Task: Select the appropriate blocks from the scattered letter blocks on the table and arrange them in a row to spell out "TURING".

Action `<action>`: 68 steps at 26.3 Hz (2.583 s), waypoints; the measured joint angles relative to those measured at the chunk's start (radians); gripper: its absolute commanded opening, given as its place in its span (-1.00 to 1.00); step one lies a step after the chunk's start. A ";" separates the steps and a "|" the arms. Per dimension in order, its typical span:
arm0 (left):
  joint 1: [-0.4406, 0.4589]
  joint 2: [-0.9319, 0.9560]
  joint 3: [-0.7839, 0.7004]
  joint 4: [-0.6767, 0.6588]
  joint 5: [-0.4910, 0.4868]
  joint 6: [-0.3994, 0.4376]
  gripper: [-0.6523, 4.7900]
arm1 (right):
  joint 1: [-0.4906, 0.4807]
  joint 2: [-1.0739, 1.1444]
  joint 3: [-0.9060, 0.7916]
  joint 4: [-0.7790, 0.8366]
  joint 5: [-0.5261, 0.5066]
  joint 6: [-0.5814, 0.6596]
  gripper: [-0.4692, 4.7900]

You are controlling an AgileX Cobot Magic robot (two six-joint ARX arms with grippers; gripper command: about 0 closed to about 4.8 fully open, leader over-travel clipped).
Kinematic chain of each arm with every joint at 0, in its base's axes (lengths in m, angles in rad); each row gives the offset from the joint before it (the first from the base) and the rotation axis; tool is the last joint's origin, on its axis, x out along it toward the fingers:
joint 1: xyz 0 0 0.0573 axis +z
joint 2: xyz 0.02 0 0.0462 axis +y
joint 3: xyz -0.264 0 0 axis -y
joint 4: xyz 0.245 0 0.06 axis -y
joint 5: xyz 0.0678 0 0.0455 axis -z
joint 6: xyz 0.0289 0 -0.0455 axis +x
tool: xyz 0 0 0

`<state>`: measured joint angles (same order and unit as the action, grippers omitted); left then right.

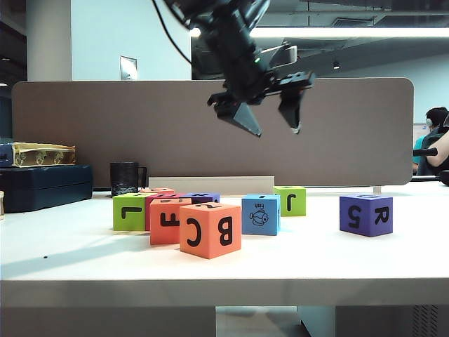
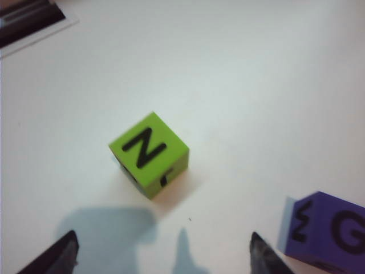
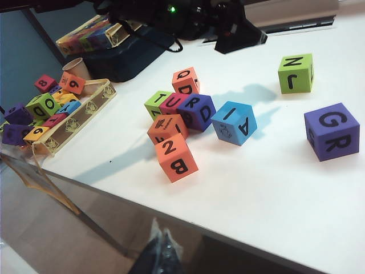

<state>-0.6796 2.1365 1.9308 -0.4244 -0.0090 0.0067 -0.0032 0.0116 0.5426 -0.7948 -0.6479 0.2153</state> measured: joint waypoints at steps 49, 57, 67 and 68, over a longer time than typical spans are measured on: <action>0.114 0.349 0.141 0.399 0.346 0.297 0.57 | 0.000 0.000 0.000 -0.007 0.000 0.000 -0.82; 0.121 0.349 0.150 0.325 0.345 0.291 0.57 | 0.000 0.000 0.000 -0.007 0.000 0.000 -0.82; 0.146 0.349 0.150 0.279 0.342 0.291 0.57 | 0.000 0.000 0.000 -0.007 0.000 0.000 -0.82; 0.145 0.349 0.150 0.278 0.346 0.291 0.57 | 0.000 0.000 0.000 -0.007 0.000 0.000 -0.82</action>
<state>-0.5343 2.4859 2.0808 -0.1459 0.3374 0.2981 -0.0036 0.0116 0.5426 -0.8017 -0.6476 0.2153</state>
